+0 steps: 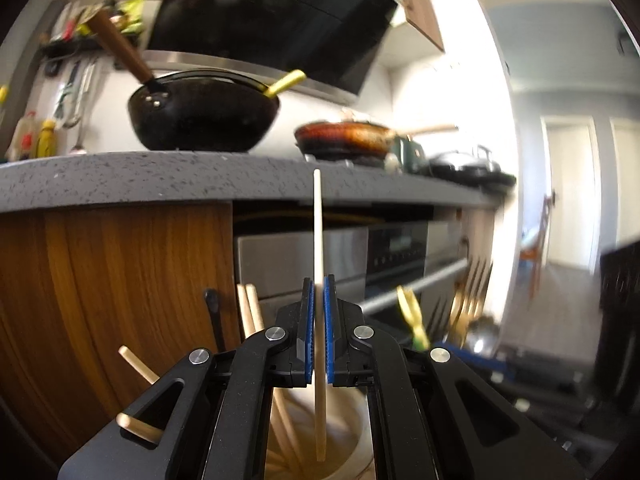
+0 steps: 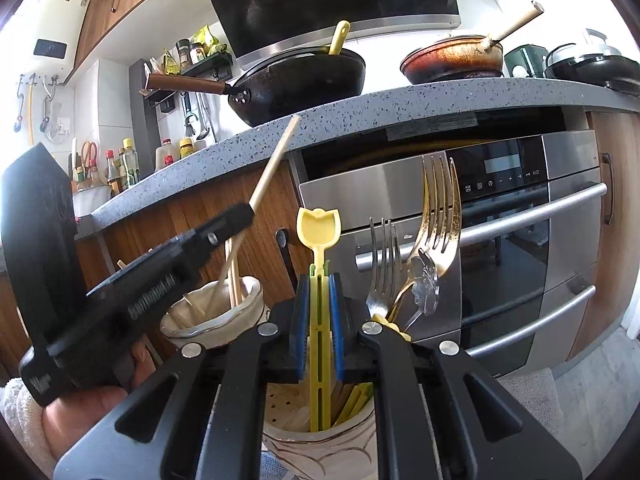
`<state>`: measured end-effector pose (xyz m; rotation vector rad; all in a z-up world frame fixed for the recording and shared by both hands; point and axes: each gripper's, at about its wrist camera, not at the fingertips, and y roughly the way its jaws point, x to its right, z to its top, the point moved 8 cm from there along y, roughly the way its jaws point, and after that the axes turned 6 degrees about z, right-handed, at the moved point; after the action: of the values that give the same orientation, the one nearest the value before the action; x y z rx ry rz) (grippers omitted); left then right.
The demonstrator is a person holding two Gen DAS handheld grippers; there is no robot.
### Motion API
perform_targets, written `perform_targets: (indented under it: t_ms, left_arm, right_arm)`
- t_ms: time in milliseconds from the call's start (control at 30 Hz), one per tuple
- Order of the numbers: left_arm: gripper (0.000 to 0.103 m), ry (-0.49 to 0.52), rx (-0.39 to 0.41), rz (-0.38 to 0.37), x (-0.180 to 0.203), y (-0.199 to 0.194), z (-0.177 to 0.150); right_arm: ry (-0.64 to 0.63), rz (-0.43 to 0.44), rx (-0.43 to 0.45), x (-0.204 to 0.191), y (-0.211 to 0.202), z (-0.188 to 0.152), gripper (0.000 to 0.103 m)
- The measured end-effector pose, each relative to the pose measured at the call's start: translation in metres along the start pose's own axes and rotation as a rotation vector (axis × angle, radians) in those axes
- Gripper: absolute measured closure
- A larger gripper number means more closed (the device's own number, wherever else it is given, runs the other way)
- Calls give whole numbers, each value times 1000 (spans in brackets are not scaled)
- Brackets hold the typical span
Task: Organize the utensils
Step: 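Lower the yellow spoon into the smaller pot and open the right tool, then release the chopstick into the taller pot with the left tool while the right tool pushes it down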
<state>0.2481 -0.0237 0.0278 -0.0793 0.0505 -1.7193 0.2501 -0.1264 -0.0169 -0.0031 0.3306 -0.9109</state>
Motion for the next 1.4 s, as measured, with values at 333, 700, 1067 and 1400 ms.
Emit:
perform_targets:
  t_ms: [333, 700, 1067, 1400]
  left_arm:
    - [98, 39, 2, -14, 9, -6, -14]
    - [98, 73, -7, -43, 9, -11, -10]
    - [98, 92, -3, -47, 11, -11, -11]
    - [98, 128, 8, -60, 12, -16, -10]
  right_arm:
    - [22, 16, 2, 3, -2, 0, 93]
    - [24, 19, -70, 5, -2, -11, 93]
    - [41, 40, -54, 3, -16, -7, 79]
    - [127, 148, -80, -1, 12, 71, 79]
